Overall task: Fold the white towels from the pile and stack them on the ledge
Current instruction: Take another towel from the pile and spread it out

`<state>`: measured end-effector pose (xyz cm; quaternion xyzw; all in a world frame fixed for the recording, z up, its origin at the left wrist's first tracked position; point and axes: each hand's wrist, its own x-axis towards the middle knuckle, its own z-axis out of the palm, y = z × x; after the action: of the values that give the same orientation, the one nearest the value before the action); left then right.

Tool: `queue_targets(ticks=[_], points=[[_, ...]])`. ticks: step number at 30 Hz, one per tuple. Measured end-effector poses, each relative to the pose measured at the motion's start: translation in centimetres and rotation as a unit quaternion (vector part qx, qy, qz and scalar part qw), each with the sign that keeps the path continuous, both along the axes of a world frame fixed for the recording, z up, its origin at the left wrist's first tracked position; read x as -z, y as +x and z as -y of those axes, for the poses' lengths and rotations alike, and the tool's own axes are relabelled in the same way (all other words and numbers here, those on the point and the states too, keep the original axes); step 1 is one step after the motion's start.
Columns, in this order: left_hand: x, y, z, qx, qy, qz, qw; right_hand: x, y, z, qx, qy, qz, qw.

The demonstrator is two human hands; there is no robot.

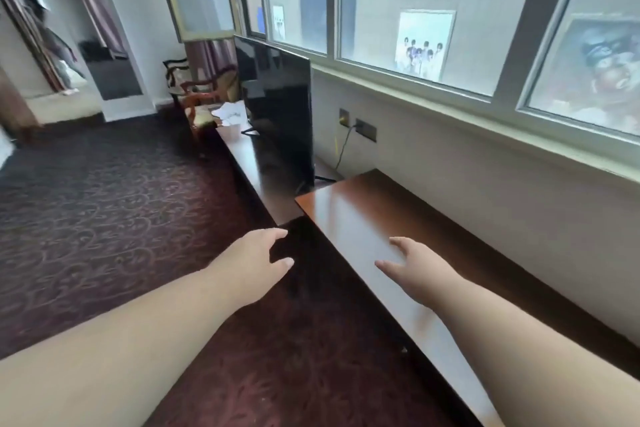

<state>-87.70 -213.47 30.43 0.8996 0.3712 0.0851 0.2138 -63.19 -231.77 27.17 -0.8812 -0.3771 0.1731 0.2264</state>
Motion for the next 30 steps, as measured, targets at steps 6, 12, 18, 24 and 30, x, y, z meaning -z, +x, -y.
queue_targets(ticks=[6, 12, 18, 24, 30], points=[[-2.8, -3.8, -12.4, -0.078, 0.041, -0.030, 0.996, -4.5, -3.8, -18.1, -0.157, 0.032, 0.063, 0.985], [-5.9, -4.0, -25.4, -0.144, 0.068, -0.035, 0.987, -7.8, -3.7, -35.2, -0.230, 0.059, 0.090, 0.967], [-10.5, -3.2, -40.6, -0.225, 0.069, 0.012, 0.972, -14.1, -2.8, -55.2, -0.293, 0.074, 0.099, 0.948], [-13.0, -4.6, -54.6, -0.271, 0.074, 0.043, 0.959, -17.1, -5.6, -72.0, -0.331, 0.084, 0.103, 0.934], [-10.4, -5.6, -72.0, -0.267, 0.083, 0.052, 0.959, -13.3, -8.0, -88.9, -0.314, 0.109, 0.068, 0.941]])
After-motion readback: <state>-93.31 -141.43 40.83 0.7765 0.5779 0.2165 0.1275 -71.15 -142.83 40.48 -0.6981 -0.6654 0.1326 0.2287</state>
